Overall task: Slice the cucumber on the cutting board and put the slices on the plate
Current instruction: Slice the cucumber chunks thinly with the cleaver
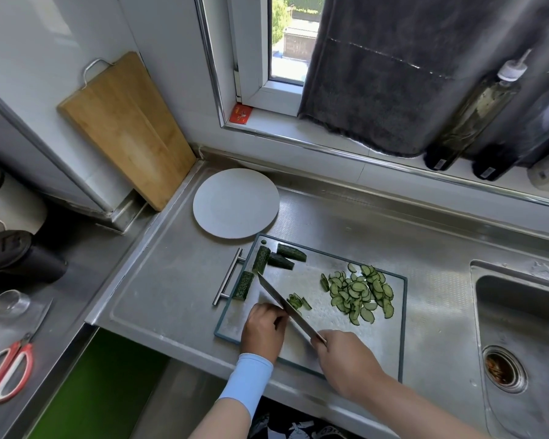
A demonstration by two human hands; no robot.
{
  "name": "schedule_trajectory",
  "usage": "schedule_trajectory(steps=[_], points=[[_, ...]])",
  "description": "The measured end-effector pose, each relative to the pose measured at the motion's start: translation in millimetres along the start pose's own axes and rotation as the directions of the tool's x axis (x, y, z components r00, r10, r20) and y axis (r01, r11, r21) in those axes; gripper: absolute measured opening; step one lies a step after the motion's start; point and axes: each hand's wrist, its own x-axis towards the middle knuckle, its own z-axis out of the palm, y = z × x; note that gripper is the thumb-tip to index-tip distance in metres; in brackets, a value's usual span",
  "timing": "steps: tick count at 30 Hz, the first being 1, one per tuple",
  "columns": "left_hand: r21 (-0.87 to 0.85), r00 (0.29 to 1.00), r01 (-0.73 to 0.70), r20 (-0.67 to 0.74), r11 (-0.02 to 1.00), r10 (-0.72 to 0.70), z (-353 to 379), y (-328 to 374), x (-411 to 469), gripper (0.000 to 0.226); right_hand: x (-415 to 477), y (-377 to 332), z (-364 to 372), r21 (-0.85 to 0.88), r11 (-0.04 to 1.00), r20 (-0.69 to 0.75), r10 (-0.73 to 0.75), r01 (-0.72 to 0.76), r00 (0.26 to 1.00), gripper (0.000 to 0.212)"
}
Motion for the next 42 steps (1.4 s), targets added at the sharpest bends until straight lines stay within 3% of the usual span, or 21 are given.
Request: schedule_trajectory(steps=[15, 32, 42], points=[[-0.014, 0.998, -0.053, 0.033, 0.999, 0.053, -1.9, -4.4, -2.8, 0.022, 17.5, -12.3, 2.4, -0.034, 0.999, 0.037, 0.037, -0.036, 0.999, 0.031], [0.007, 1.0, -0.026, 0.004, 1.0, 0.026, -1.5, -2.0, -1.3, 0.027, 3.5, -2.8, 5.1, -0.027, 1.0, -0.002, 0.011, -0.011, 1.0, 0.035], [0.017, 0.998, -0.011, 0.065, 1.0, 0.01, -2.7, -4.2, 0.6, 0.024, 10.4, -7.6, 7.8, -0.045, 0.998, 0.027, 0.051, -0.05, 0.998, 0.031]])
